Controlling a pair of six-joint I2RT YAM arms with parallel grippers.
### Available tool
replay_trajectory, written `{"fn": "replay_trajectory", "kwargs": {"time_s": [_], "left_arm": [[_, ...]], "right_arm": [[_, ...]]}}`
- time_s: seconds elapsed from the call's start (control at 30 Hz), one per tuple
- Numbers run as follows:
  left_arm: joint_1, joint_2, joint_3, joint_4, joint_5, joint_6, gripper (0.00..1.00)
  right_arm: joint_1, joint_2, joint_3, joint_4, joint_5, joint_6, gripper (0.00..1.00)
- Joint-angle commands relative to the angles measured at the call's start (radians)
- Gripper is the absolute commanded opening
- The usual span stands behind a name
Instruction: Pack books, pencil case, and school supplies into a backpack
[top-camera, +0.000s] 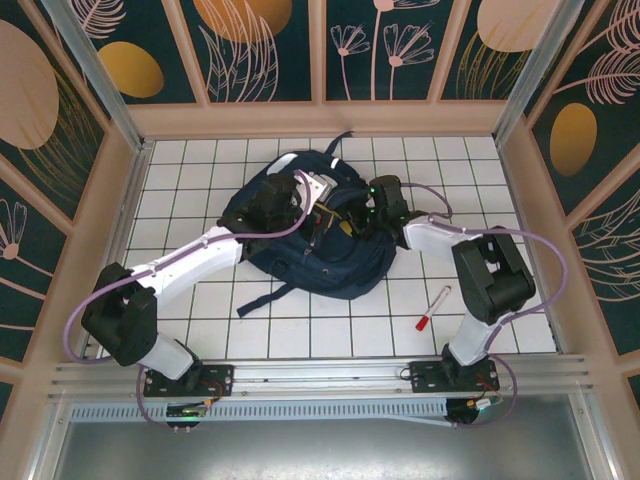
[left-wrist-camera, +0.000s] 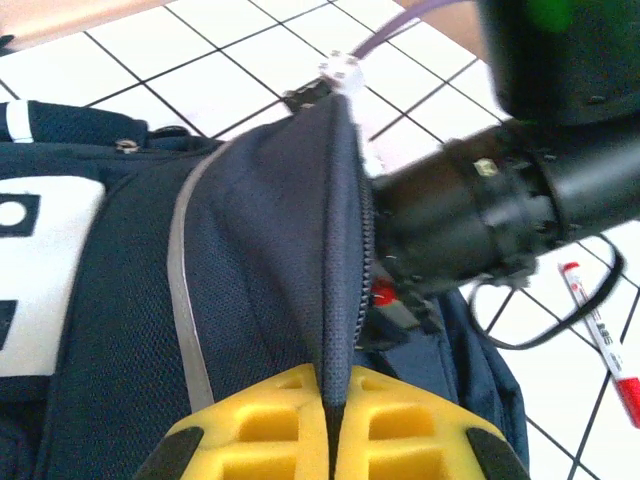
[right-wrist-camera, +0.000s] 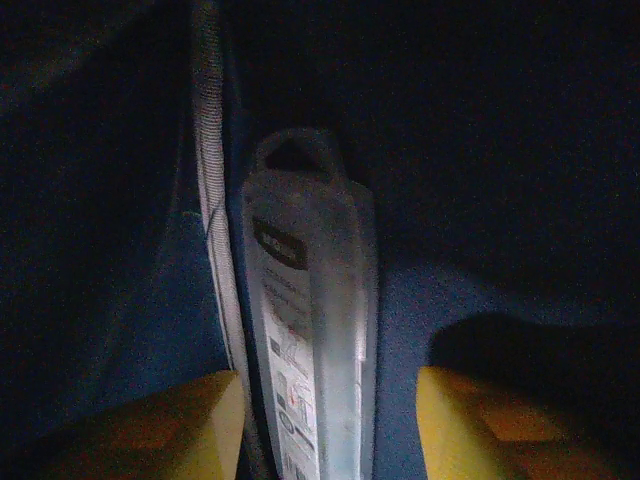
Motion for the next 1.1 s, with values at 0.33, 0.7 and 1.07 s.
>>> {"fn": "replay_trajectory", "kwargs": {"time_s": [0.33,0.7,1.07], "left_arm": [[0.061,0.1,-0.008,0.185,-0.053,-0.088,0.0],[0.062,0.036,-0.041,0.26,-0.019,-0.101,0.0],[0.066,-0.001,-0.046,0.249,0.007,-0.067,0.0]], "right_arm": [[-0.153,-0.47,-0.135,-0.738,0.276,-0.251,0.66],[-0.187,-0.62,-0.449,-0.876,0.465,0.031,0.64],[-0.182,-0.515,-0.489,-0.739,0.452,-0.001,0.32]]}}
